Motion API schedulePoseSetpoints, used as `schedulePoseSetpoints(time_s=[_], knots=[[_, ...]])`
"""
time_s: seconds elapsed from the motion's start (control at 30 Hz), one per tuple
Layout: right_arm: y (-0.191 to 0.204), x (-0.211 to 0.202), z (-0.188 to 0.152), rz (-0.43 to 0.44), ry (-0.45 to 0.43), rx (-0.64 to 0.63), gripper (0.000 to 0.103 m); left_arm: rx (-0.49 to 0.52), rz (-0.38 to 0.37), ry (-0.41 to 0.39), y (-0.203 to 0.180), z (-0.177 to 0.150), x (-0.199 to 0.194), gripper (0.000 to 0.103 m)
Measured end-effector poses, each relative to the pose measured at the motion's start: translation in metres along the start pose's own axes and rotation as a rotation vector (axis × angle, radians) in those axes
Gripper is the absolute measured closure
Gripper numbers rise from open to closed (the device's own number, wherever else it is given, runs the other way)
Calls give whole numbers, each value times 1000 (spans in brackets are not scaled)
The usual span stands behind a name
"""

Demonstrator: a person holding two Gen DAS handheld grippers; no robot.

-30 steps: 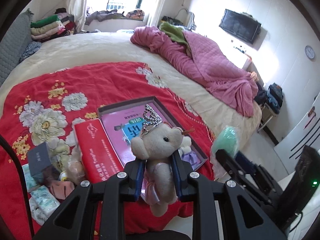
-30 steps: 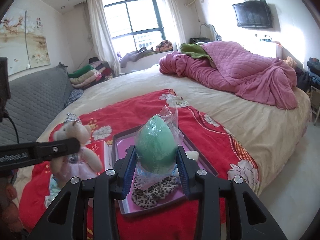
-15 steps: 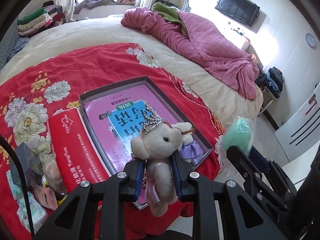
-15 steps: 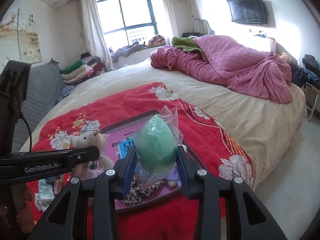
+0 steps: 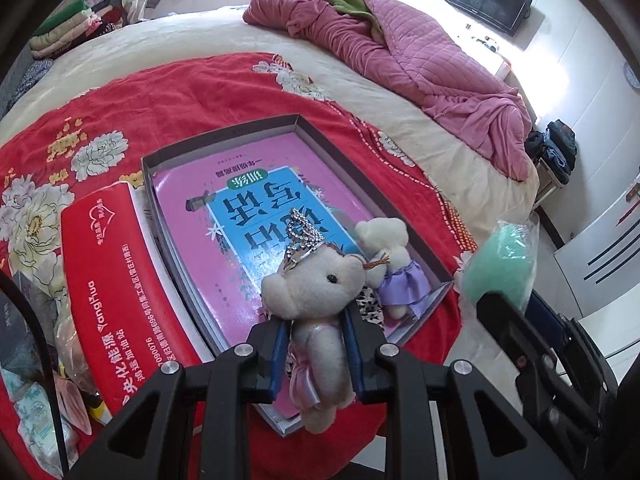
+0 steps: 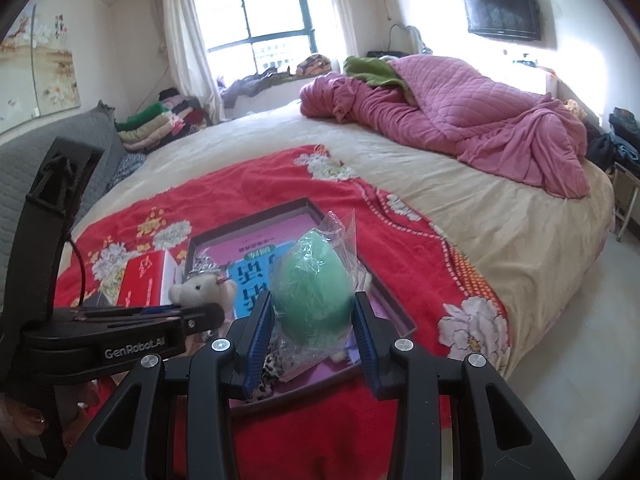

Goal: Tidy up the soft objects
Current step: 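Lower the crowned bear onto the tray with the left tool while the right tool sets the sponge beside it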

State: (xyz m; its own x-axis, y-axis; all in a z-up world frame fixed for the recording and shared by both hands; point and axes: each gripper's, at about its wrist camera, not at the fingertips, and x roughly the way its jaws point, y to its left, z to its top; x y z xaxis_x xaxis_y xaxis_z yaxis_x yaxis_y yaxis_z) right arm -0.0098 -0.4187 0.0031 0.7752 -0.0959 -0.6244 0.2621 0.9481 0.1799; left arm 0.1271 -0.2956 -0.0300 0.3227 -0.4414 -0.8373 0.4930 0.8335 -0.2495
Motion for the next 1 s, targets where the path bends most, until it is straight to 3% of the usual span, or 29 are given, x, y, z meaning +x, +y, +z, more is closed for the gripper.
schedulePoseSetpoints(time_s=[0.33, 0.53, 1.0], knots=[[10, 23, -9, 12, 55, -31, 62, -15, -2, 29, 8, -2, 15, 77], [14, 39, -14, 15, 99, -48, 62, 25, 42, 41, 6, -3, 21, 77], [8, 76, -26, 55, 193, -37, 62, 17, 27, 65, 12, -4, 26, 77]])
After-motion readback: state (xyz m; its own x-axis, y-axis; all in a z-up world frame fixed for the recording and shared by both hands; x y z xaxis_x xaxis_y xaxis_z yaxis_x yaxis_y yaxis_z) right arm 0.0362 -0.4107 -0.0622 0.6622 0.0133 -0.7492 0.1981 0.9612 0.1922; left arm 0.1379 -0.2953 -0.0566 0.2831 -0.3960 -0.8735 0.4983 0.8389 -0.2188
